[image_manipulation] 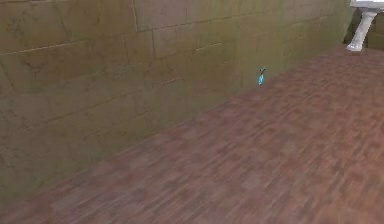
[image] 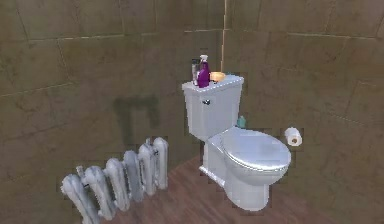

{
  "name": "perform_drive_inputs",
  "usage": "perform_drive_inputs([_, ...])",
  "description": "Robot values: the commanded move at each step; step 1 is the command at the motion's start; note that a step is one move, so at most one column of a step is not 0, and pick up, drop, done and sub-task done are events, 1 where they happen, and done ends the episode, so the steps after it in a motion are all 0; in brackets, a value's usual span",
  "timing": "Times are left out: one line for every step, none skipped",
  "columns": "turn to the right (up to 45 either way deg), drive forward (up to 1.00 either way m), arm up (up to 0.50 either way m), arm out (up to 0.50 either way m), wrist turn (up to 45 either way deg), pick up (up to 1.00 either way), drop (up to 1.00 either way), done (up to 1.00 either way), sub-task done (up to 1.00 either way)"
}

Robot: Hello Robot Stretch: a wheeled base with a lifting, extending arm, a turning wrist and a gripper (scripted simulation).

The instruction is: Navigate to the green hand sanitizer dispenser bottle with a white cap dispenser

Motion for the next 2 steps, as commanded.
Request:
perform_drive_inputs([0.0, 0.65, 0.00, 0.00, 0.0, 0.00, 0.00, 0.00, 0.00])
perform_drive_inputs([24.0, 0.00, 0.00, 0.00, 0.0, 0.00, 0.00, 0.00, 0.00])
